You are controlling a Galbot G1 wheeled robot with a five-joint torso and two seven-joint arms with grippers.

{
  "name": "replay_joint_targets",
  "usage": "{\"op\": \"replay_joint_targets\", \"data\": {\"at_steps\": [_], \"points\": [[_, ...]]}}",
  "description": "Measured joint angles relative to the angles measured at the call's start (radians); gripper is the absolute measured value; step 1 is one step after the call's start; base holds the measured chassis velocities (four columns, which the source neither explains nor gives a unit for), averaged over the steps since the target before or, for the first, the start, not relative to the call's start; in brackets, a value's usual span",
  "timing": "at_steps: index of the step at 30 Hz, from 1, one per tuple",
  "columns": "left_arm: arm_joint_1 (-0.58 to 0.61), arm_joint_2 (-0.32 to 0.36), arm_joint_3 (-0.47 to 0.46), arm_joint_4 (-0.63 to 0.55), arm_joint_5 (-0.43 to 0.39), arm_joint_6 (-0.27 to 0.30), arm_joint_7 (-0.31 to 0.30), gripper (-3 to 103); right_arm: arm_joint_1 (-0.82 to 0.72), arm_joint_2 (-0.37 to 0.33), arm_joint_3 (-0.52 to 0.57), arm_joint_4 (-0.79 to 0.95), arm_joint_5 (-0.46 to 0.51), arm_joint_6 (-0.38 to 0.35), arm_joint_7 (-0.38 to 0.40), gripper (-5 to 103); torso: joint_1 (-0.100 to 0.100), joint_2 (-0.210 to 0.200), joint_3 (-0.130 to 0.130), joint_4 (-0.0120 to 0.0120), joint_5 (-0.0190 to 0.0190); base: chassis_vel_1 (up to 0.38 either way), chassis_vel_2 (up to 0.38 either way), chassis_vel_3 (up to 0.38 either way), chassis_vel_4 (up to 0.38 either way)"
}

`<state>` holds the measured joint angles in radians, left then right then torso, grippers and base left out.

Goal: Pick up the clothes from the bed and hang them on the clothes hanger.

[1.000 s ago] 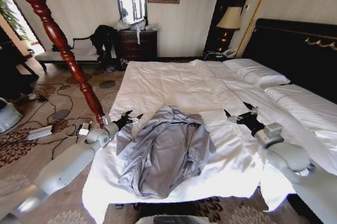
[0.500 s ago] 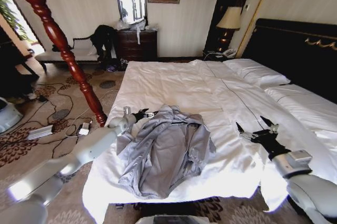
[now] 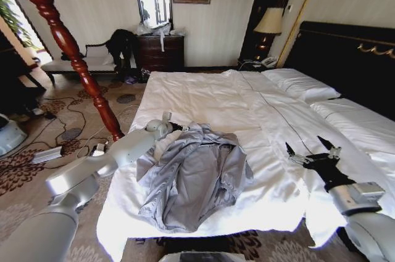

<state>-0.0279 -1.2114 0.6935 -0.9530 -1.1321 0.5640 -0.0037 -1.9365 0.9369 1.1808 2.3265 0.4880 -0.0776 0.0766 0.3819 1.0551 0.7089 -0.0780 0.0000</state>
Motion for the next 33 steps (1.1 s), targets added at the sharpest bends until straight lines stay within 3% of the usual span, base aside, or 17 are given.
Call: {"op": "replay_joint_targets", "data": {"at_steps": [7, 18, 30, 33], "points": [[-0.042, -0.092, 0.041, 0.102, 0.011, 0.043, 0.025, 103, 0.009, 0.025, 0.004, 0.009, 0.016, 0.0, 0.008, 100, 0.0, 0.0, 0.0, 0.0002, 0.0001, 0.0, 0.0, 0.0, 0.0], [-0.054, -0.167, 0.06, 0.207, -0.003, 0.086, 0.035, 96, 0.003, 0.041, 0.012, 0.005, 0.018, 0.006, 0.009, 100, 0.0, 0.0, 0.0, -0.0003, 0.0001, 0.0, 0.0, 0.0, 0.0], [-0.021, -0.195, 0.042, 0.287, 0.058, 0.085, 0.063, 89, 0.002, 0.063, -0.02, -0.005, -0.02, 0.018, 0.011, 100, 0.0, 0.0, 0.0, 0.0001, 0.0, 0.0, 0.0, 0.0, 0.0], [-0.008, -0.228, 0.021, 0.338, 0.088, 0.08, 0.069, 81, 0.004, 0.063, -0.024, -0.005, -0.02, 0.019, 0.011, 100, 0.0, 0.0, 0.0, 0.0001, -0.0001, 0.0, 0.0, 0.0, 0.0]]}}
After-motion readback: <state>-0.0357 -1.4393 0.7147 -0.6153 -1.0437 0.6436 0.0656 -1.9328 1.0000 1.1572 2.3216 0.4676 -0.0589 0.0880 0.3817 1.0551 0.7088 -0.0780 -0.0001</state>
